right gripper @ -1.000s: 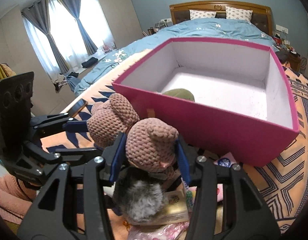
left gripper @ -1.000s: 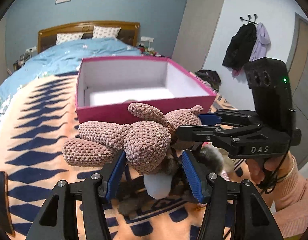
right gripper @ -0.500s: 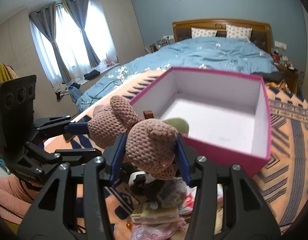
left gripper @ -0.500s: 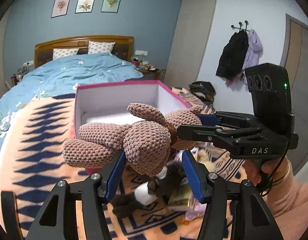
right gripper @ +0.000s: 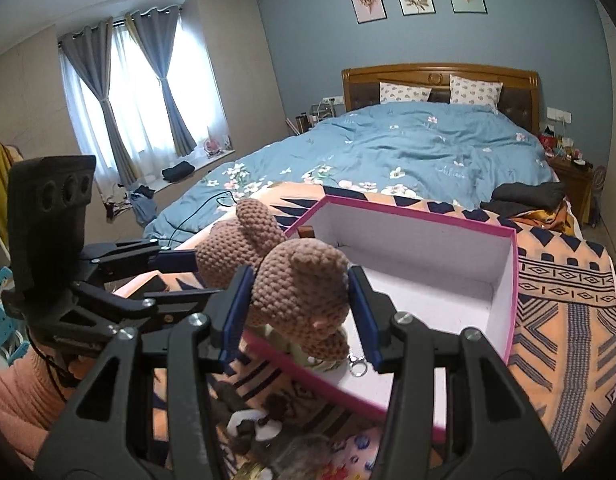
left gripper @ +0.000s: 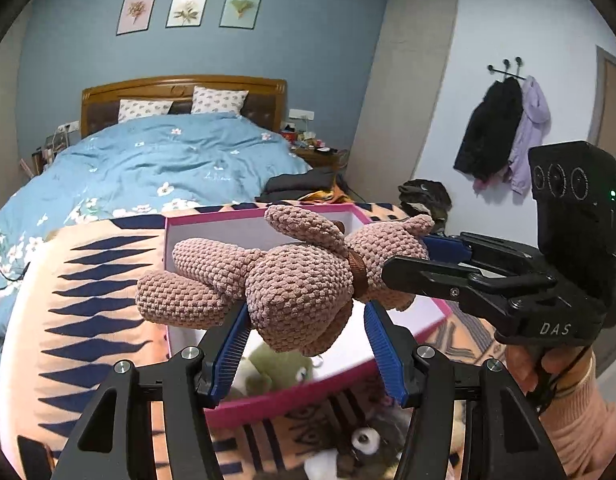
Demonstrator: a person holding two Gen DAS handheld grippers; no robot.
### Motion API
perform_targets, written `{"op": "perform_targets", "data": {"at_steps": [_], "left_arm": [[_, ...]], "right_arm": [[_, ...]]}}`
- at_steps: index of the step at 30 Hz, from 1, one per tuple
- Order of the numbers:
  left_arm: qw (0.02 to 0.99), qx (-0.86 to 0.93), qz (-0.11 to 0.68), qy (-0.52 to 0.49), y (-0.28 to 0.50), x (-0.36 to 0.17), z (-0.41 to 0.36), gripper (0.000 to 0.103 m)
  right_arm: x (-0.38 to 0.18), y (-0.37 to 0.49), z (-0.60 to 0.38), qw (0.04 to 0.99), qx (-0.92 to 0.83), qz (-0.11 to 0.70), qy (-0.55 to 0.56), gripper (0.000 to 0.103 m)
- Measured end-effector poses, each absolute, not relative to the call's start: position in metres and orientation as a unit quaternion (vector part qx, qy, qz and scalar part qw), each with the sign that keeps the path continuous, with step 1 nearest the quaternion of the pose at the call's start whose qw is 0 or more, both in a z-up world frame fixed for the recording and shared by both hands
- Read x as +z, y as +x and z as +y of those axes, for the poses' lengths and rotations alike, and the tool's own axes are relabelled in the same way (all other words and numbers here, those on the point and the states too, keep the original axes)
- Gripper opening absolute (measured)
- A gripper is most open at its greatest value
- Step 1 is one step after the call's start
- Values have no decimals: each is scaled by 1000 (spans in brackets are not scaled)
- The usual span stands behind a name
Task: Organize objects
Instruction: 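Lower the knitted bunny into the pink box and open the left gripper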
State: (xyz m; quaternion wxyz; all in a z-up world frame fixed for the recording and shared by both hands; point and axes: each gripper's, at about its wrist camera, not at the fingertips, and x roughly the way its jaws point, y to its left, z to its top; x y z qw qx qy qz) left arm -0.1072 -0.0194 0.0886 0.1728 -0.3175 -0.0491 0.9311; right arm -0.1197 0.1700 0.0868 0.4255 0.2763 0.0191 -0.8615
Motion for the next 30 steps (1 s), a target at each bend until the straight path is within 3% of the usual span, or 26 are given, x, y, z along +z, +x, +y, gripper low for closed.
{"op": "perform_targets", "data": {"at_steps": [11,19,21,23,30], "left_arm": [[141,911,-62,-382,-168,48,-27,59],[94,899,-29,-427,-189,20,-22,59],[89,900,-24,-425,-186,20,-20,59],[80,903,-19,-421,-183,21,-20,59],[80,921,-22,-381,-160,34,-27,65]], "right_arm": [[48,-183,149,409,-847,4,340,51],[19,-204,132,390,-836,15,386,53],[15,-206,130,382,-837,13,393,56],[14,-207,132,372,-840,10,395,66],[19,-196,144,375,-844,3,383,66]]}}
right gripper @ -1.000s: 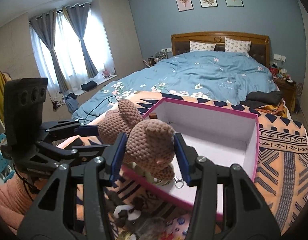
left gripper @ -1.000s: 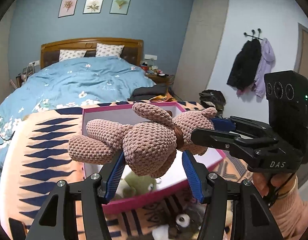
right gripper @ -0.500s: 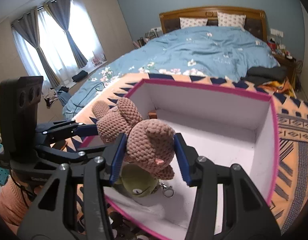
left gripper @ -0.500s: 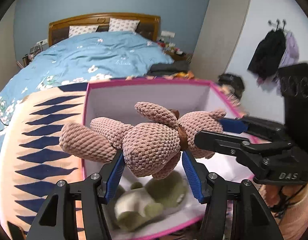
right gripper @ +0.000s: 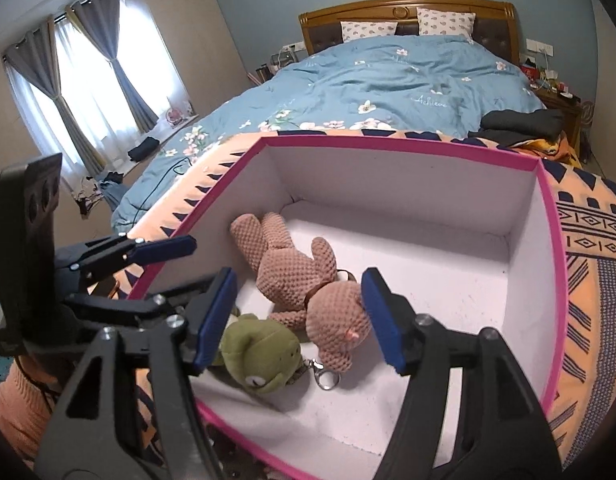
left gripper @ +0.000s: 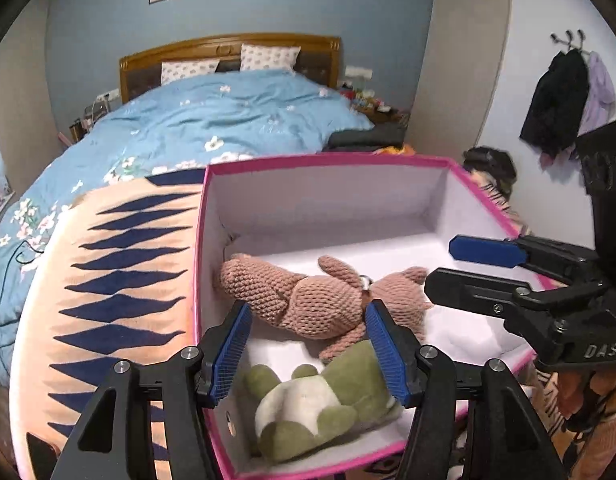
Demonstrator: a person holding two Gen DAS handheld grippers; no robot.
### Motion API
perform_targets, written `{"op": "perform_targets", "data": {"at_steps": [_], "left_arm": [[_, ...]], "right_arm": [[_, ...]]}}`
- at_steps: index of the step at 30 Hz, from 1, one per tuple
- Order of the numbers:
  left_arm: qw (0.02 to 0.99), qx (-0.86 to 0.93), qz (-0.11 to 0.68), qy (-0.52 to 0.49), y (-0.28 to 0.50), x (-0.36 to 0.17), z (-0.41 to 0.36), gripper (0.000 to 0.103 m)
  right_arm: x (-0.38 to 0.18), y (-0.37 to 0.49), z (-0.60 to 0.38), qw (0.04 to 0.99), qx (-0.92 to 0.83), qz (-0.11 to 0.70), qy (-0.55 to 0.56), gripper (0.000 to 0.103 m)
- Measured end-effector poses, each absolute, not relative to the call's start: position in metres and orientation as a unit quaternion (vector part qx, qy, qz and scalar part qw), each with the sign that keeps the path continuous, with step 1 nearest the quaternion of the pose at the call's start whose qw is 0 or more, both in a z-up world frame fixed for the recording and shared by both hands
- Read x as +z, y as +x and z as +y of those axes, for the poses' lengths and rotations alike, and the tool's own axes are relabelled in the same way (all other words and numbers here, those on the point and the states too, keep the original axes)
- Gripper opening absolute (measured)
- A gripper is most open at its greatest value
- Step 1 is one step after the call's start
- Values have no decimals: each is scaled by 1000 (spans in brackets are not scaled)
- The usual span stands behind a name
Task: Organize objects
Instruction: 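Lower the knitted bunny into the pink box and open the left gripper, then move the left gripper to the brown dog plush and grasp it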
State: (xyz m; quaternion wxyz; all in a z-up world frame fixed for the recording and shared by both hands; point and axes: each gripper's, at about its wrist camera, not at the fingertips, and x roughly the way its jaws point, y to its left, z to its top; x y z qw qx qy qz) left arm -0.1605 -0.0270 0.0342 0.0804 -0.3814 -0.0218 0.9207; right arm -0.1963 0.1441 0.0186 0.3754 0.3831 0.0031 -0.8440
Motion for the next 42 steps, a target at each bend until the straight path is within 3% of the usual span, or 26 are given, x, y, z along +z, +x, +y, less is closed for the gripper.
{"op": "perform_targets", "data": {"at_steps": [5,10,21,30,42], "left_arm": [[115,936,-26,-330,-123,54,-27,80],[154,946,-23,-285,-81,75,-23,84],[167,939,-23,-299,-28,46,-19,84],[174,916,-47,-358,-15,-8,-14,84],[161,907,-52,-386,-5,-36,-11,84]], "right_arm": [[29,-174,156,392,-846,3,361,66],[45,-137,172,416,-847,8,330,67],[27,-65,197,433,-838,43,331,70],[-24,-45,199,415,-827,58,375,70],[-53,-37,177,397,-826,117,382,70]]}}
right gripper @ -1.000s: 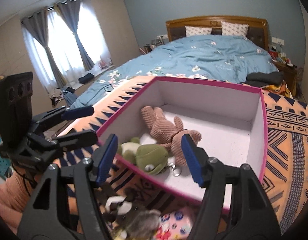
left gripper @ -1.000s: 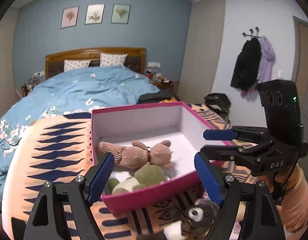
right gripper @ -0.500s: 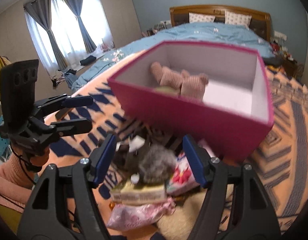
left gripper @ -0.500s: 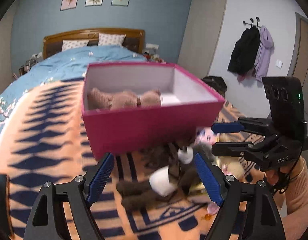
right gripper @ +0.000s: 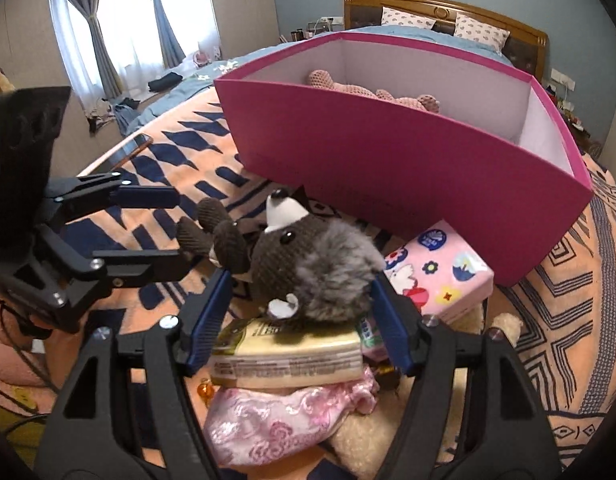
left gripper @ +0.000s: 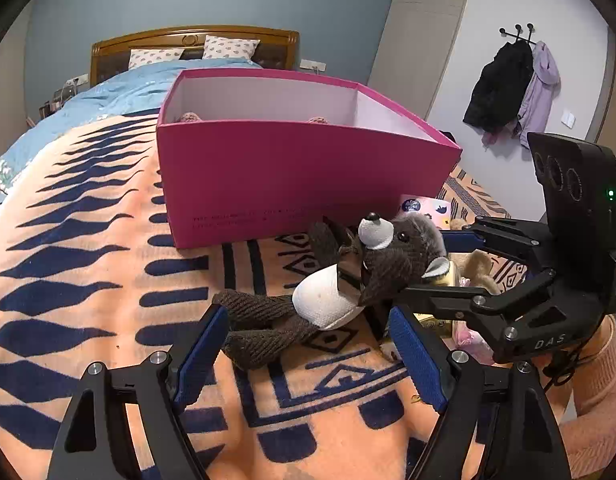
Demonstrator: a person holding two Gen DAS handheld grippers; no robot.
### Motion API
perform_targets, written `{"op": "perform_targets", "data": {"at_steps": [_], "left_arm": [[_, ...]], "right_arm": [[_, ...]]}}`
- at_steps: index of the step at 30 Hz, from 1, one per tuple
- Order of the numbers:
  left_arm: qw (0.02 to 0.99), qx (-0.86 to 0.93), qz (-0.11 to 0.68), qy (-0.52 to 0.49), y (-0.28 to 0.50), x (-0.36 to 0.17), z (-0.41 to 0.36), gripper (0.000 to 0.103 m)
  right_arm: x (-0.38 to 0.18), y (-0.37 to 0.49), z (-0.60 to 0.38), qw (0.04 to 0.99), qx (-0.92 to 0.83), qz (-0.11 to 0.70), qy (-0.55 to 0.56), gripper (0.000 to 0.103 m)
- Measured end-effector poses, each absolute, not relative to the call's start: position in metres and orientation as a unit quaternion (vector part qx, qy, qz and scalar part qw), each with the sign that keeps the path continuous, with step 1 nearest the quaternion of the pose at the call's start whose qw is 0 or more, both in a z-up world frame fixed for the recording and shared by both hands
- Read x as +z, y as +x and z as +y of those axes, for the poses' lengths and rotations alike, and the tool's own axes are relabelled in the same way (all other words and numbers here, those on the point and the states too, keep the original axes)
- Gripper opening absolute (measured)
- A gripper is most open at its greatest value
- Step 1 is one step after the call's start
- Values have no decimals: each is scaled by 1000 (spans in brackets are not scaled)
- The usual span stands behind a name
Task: Organize objects
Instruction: 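Move the left gripper to the brown dog plush and grasp it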
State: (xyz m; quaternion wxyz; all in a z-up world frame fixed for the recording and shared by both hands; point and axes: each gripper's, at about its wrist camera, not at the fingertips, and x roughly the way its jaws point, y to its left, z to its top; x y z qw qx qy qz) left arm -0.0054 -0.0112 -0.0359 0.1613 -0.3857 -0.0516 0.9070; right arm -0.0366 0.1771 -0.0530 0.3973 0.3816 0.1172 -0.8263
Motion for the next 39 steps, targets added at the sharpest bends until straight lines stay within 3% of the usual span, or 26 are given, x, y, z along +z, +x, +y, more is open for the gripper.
{"op": "perform_targets", "data": {"at_steps": [15,18,27,29,39], "left_arm": [[159,899,-41,-406,-17,-48,-6,82],[162,895,-41,-413,-20,-51,-4,71],[172,890,-60,-419,-20,-54,-6,44],[186,886,-76,-417,-20,-53,-8,37],[190,890,-65,-409,-14,-46,0,35]], "right_arm": [[-53,-53,168,383,-838,90,377,70],[-55,-55,167,382,-836,93,382,58],[-54,-60,176,388,-835,58,386,56],[-51,-61,179,395,-832,42,387,52],[-48,-59,178,386,-835,48,389,51]]}}
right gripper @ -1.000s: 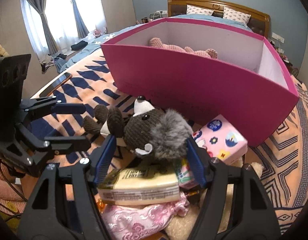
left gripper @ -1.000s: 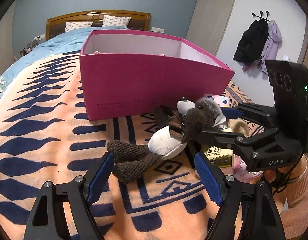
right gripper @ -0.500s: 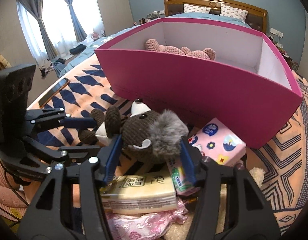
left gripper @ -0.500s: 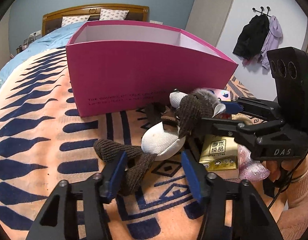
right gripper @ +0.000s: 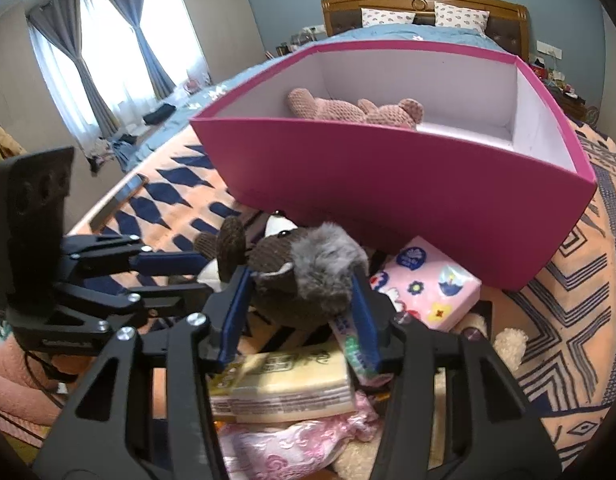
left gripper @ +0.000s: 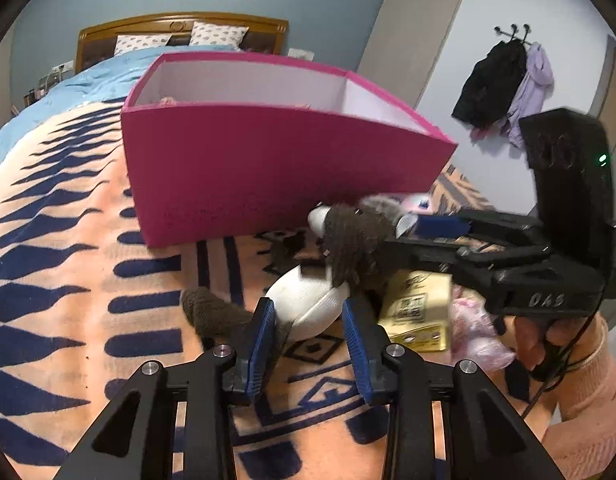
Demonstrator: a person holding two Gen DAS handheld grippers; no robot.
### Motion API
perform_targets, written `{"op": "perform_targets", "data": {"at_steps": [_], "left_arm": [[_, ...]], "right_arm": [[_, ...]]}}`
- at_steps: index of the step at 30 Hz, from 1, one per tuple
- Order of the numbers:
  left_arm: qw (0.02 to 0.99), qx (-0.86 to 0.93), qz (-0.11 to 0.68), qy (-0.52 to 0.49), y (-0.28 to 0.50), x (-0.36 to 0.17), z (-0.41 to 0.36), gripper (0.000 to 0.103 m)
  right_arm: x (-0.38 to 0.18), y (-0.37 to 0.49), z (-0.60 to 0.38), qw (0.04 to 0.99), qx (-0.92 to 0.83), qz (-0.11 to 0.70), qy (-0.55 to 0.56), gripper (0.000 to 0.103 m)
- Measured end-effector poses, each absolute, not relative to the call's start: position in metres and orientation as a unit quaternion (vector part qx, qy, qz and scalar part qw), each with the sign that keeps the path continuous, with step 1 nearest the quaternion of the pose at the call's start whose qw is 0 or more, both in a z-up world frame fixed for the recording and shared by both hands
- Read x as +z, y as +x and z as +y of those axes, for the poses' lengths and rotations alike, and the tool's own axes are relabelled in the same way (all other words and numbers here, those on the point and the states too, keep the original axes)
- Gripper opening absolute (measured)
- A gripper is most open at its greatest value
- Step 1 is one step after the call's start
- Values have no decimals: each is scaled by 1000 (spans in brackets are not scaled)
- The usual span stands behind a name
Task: Organize objects
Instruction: 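Move the left gripper to the brown dog plush and grasp it, then carry the dog plush into the pink box and open the left gripper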
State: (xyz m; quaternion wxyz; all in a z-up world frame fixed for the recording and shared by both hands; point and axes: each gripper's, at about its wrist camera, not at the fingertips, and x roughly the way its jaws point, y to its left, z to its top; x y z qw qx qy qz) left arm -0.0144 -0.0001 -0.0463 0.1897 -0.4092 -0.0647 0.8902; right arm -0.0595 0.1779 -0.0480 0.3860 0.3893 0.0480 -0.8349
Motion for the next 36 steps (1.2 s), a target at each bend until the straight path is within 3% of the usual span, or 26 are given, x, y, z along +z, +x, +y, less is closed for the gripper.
{"op": "perform_targets", "data": {"at_steps": [5,9,12,26,36], "left_arm": [[192,882,-75,-424,-17,-51,-3,37],[190,876,-77,-436,-20,-55,-2,39],[191,875,-75,-439,-19,-54,1,39],[215,889,-66,-400,-1,-12,16,36],[196,917,-7,-347,-26,50,13,36]], "right_arm": [[-48,-61,175,383,-840,59,381,70],[-52,-63,164,391,-833,75,383,69],[-54,-65,161,385,-837,80,380,57],[-17,-44,184,395,-851,54,341,55],[38,-38,188,406,-869,47,277,55]]}}
